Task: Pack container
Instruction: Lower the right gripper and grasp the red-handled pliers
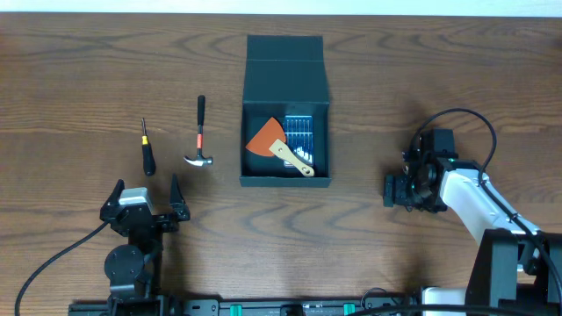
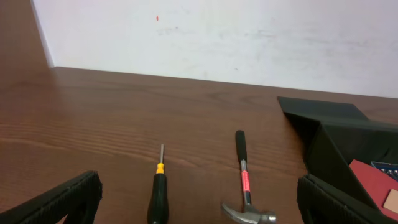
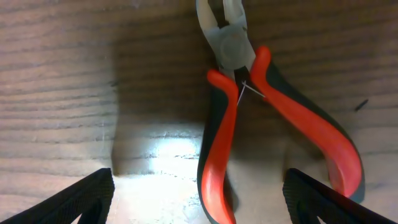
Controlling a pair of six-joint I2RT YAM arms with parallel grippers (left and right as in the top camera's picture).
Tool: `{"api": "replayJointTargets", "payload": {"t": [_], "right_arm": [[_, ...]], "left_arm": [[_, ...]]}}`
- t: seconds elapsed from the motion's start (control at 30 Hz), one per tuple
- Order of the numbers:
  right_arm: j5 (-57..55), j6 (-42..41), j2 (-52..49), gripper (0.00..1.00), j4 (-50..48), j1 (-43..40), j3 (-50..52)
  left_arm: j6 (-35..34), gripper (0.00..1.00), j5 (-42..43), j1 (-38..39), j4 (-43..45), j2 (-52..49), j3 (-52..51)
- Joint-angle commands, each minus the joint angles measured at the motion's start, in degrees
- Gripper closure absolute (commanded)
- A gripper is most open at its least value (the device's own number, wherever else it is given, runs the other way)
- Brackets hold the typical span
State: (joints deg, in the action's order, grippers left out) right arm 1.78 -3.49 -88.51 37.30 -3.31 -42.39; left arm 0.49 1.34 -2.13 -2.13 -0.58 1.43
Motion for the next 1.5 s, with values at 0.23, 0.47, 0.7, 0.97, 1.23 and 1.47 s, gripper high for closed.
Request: {"api": "replayJointTargets", "payload": {"t": [0.23,0.47,0.7,0.97,1.23,1.47], "right_arm": [[0.6,-0.8,-0.5,0.16,-1.9,-0.4,0.3],[0.6,-2.3,-2.1,0.21,-2.3,-0.4,0.3],[0.6,-2.3,-6.2,0.21,-2.4,-0.4,0.3],[0.6,-2.3,-7.3,0.41,-2.7,-0.4,0.3],[0.6,-2.3,-7.3,0.57,-2.4,-0.3,0.3],[0.6,-2.3,-7.3,0.6,-2.2,-0.3,0.3]], "left_arm": [[1.0,0.01,-0.4,0.2,-1.9,0.3,-1.2],[1.0,0.02,-0.4,0.2,-1.9,0.3,-1.2],[1.0,0.01,-0.4,0.2,-1.9,0.3,-1.2],[1.0,0.01,-0.4,0.2,-1.9,0.3,-1.2],[1.0,0.02,-0.4,0.2,-1.9,0.3,-1.2],[1.0,0.01,-0.4,0.2,-1.9,0.3,-1.2]]}}
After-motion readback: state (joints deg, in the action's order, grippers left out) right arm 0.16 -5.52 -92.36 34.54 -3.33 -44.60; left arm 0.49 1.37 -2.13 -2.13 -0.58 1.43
